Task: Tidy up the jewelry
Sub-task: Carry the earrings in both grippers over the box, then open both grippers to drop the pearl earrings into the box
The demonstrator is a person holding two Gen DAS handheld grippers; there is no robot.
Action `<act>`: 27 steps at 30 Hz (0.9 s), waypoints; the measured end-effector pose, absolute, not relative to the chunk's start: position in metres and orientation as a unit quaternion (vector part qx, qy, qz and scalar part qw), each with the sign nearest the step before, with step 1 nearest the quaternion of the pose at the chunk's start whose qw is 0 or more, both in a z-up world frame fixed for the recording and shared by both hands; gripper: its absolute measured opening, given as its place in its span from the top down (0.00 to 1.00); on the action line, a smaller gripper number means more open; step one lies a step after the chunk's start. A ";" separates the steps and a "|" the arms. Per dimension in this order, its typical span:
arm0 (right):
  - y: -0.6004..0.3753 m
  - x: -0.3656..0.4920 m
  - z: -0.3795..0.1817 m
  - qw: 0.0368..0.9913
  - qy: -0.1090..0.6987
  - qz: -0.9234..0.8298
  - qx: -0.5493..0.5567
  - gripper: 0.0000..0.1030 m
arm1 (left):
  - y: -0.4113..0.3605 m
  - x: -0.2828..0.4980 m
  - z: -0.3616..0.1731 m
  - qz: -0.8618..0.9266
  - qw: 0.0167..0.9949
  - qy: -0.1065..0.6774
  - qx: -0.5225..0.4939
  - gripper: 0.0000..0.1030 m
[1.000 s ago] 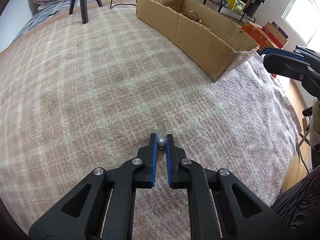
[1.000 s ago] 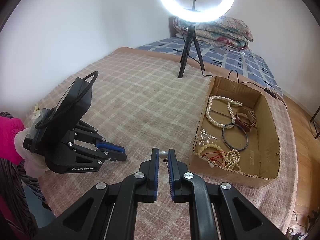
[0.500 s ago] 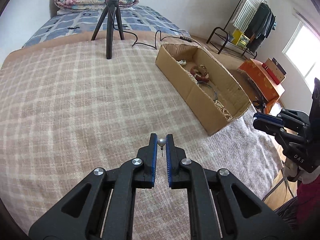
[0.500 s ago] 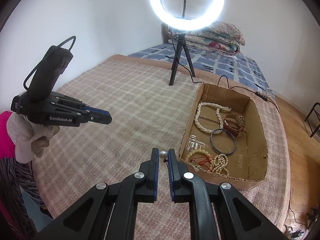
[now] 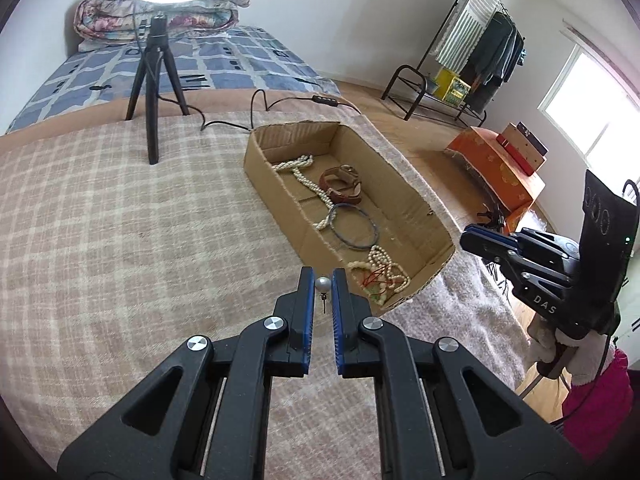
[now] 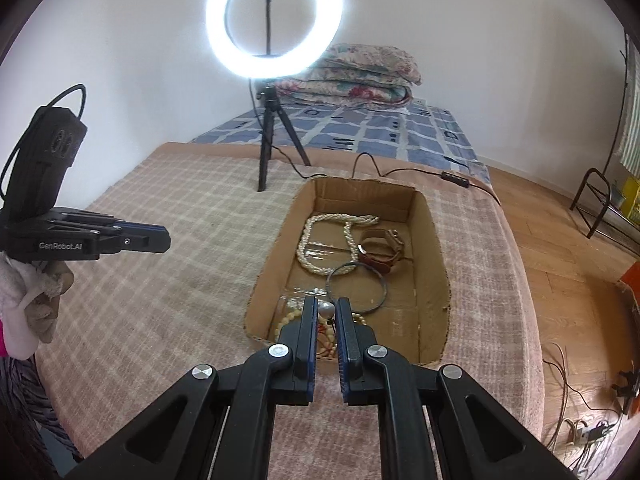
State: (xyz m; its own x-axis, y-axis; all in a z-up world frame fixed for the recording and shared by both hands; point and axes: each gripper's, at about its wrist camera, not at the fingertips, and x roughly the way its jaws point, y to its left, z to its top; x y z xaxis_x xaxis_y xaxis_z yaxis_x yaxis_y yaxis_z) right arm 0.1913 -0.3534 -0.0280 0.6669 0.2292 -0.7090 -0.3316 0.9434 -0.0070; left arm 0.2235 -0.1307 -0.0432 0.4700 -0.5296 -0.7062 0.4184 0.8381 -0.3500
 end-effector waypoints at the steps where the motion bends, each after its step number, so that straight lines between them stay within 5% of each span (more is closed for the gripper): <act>1: -0.357 0.195 -0.029 0.911 0.380 0.149 -0.064 0.94 | -0.137 0.225 -0.042 -0.280 0.855 0.432 -0.063 0.94; 27: -0.386 0.256 -0.052 0.910 0.401 0.104 -0.015 0.89 | -0.225 0.235 -0.068 -0.301 0.842 0.446 -0.022 0.94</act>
State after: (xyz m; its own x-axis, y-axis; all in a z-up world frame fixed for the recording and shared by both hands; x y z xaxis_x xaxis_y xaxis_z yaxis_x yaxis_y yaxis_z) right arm 0.2557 -0.3859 -0.0521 0.6573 0.1770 -0.7325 -0.2006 0.9780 0.0564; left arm 0.2349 -0.2245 -0.0678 0.4203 -0.5273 -0.7385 0.4876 0.8176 -0.3063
